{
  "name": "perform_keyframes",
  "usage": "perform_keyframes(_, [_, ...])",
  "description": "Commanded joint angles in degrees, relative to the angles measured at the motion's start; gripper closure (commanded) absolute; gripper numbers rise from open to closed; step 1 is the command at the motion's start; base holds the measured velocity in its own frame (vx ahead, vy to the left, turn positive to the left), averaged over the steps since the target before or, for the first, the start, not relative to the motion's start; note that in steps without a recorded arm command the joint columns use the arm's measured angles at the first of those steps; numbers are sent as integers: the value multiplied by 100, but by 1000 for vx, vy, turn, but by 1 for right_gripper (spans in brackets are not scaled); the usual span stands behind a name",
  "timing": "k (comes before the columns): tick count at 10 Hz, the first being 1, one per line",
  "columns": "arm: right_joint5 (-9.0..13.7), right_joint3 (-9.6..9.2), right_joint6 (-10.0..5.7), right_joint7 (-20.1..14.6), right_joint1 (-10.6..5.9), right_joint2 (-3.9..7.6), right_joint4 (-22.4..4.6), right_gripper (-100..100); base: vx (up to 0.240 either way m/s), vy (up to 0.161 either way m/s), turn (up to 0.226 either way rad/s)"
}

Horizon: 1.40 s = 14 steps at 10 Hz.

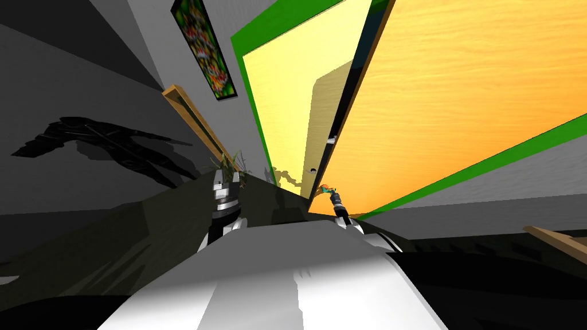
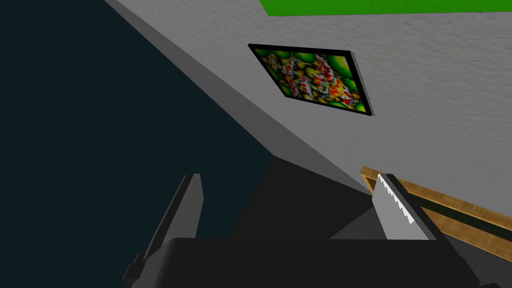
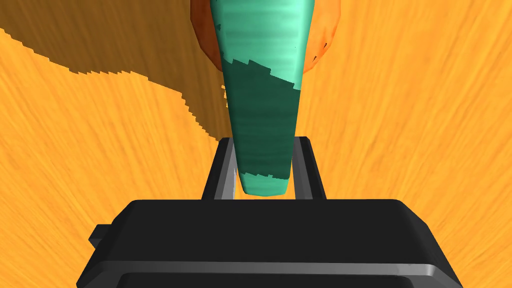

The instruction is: Pull the door open

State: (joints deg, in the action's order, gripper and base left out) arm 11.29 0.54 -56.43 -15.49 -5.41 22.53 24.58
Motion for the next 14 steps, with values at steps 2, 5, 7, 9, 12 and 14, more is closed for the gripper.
perform_keyframes(2, [-101,-171,20,-109,184,-17,302,100,-150,-25,49])
perform_keyframes(5, [-101,-171,20,-109,184,-17,302,100,-72,-8,21])
perform_keyframes(7, [-189,-318,-87,-258,252,46,332,100,-176,-45,144])
perform_keyframes(9, [-189,-318,-87,-258,252,46,332,100,-49,-18,-22])
perform_keyframes(12, [-166,-374,-74,-271,320,93,385,100,-121,-26,75])
perform_keyframes(14, [-162,-514,-146,-323,313,125,373,100,-223,-75,140])
